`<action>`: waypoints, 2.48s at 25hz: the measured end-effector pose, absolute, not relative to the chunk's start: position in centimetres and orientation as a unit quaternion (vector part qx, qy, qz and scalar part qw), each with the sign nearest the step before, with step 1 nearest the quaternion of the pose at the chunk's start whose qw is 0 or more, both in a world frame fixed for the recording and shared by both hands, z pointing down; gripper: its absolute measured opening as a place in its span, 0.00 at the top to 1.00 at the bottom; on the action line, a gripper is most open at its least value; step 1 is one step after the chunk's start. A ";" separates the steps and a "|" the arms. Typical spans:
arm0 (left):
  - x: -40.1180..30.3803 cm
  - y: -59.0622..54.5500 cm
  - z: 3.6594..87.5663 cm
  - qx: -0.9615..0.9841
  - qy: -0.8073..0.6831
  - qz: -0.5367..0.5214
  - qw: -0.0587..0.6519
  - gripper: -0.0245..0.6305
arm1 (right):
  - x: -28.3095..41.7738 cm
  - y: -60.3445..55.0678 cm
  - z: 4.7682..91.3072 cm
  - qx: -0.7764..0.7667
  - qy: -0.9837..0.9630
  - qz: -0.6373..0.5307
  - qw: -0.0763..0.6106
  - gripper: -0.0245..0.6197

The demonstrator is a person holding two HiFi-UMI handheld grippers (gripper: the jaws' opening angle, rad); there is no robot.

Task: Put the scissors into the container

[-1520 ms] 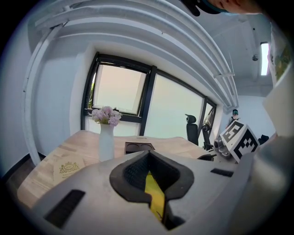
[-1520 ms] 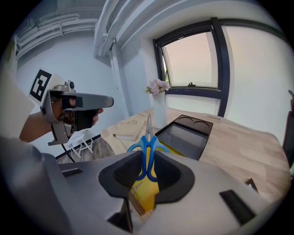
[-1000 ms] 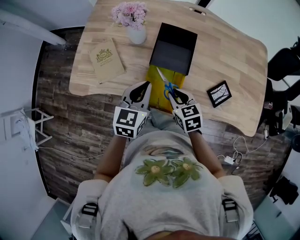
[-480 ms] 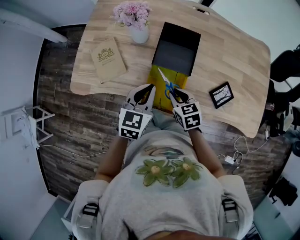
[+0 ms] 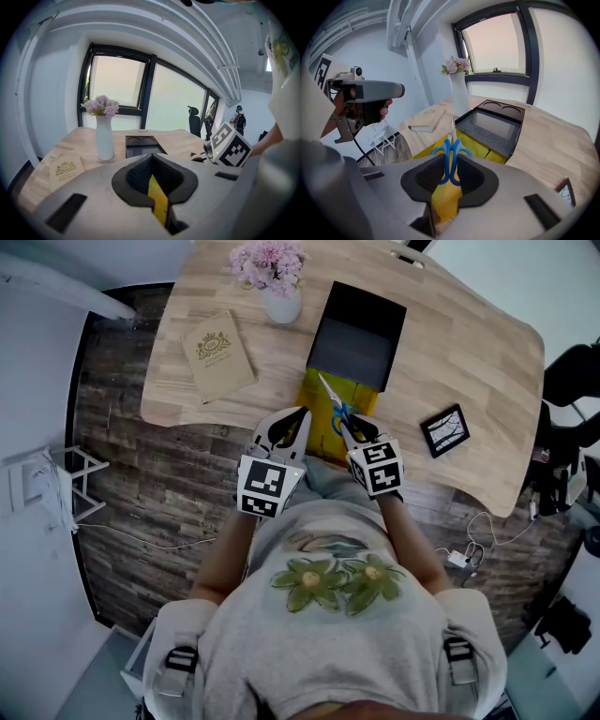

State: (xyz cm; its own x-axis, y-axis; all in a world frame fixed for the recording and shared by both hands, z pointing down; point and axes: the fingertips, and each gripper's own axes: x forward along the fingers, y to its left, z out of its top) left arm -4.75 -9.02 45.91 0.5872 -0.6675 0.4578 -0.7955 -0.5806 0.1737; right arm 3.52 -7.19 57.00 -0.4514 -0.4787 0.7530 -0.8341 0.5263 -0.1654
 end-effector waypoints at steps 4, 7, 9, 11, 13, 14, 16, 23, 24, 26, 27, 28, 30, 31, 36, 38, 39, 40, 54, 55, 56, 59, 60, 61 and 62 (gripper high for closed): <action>-4.7 -9.1 46.2 0.871 -0.420 0.176 0.187 0.95 | 3.6 -7.3 57.6 0.404 -0.807 0.271 0.336 0.84; -4.7 -9.2 46.3 0.870 -0.421 0.177 0.187 0.95 | 3.6 -7.4 58.0 0.401 -0.806 0.272 0.340 0.84; -4.7 -9.2 46.3 0.869 -0.422 0.177 0.188 0.95 | 3.7 -7.4 58.2 0.399 -0.805 0.274 0.344 0.84; -4.7 -9.3 46.3 0.868 -0.423 0.176 0.190 0.95 | 3.7 -7.4 58.5 0.397 -0.804 0.276 0.347 0.84; -4.8 -9.3 46.4 0.867 -0.425 0.176 0.191 0.95 | 3.7 -7.4 58.9 0.395 -0.803 0.278 0.350 0.84; -4.8 -9.3 46.5 0.866 -0.426 0.177 0.192 0.95 | 3.7 -7.5 59.1 0.394 -0.802 0.279 0.352 0.84; -4.9 -9.3 46.6 0.866 -0.426 0.177 0.194 0.95 | 3.8 -7.6 59.4 0.393 -0.801 0.280 0.355 0.84; -5.1 -9.8 46.9 0.865 -0.425 0.178 0.197 0.95 | 3.7 -7.9 60.0 0.391 -0.796 0.285 0.364 0.84; -5.1 -9.8 47.0 0.865 -0.424 0.179 0.197 0.95 | 3.7 -7.9 60.1 0.391 -0.796 0.286 0.364 0.84; -4.9 -9.9 47.1 0.866 -0.422 0.180 0.197 0.95 | 3.7 -7.9 60.3 0.390 -0.795 0.288 0.365 0.84; -4.9 -10.0 47.2 0.867 -0.421 0.181 0.197 0.95 | 3.7 -7.9 60.4 0.389 -0.795 0.289 0.365 0.84; -4.8 -10.1 47.2 0.867 -0.420 0.181 0.198 0.95 | 3.7 -7.9 60.5 0.388 -0.794 0.291 0.366 0.84; -4.7 -10.3 47.3 0.868 -0.418 0.180 0.200 0.95 | 3.7 -8.0 60.6 0.386 -0.793 0.295 0.367 0.84; -4.6 -10.5 47.3 0.868 -0.417 0.180 0.201 0.95 | 3.7 -8.0 60.7 0.385 -0.792 0.297 0.368 0.84; -4.5 -10.7 47.5 0.869 -0.413 0.182 0.201 0.95 | 3.7 -7.9 61.3 0.382 -0.790 0.303 0.372 0.84; -4.5 -10.8 47.4 0.870 -0.412 0.182 0.202 0.95 | 3.7 -8.0 61.4 0.382 -0.789 0.303 0.374 0.84; -4.5 -10.8 47.4 0.869 -0.412 0.183 0.203 0.95 | 3.7 -8.0 61.4 0.382 -0.788 0.303 0.375 0.84; -4.6 -10.9 47.5 0.869 -0.412 0.183 0.204 0.95 | 3.7 -8.1 61.5 0.382 -0.788 0.303 0.377 0.84; -5.4 -11.4 48.2 0.864 -0.416 0.188 0.213 0.95 | 3.3 -8.8 63.0 0.373 -0.779 0.304 0.401 0.84; -5.4 -11.4 48.2 0.864 -0.416 0.188 0.213 0.95 | 3.3 -8.8 63.1 0.373 -0.779 0.305 0.402 0.84; -5.4 -11.5 48.2 0.864 -0.416 0.188 0.213 0.95 | 3.2 -8.8 63.2 0.372 -0.778 0.304 0.404 0.84; -5.5 -11.5 48.3 0.863 -0.416 0.190 0.215 0.95 | 3.1 -8.8 63.4 0.371 -0.776 0.303 0.410 0.84; -5.5 -11.5 48.4 0.863 -0.415 0.190 0.215 0.95 | 3.1 -8.8 63.4 0.371 -0.775 0.303 0.412 0.84; -5.6 -11.6 48.4 0.863 -0.416 0.190 0.216 0.95 | 3.1 -8.8 63.5 0.371 -0.775 0.303 0.413 0.84; -5.7 -11.6 48.5 0.862 -0.416 0.191 0.216 0.95 | 3.0 -8.9 63.6 0.370 -0.774 0.303 0.415 0.84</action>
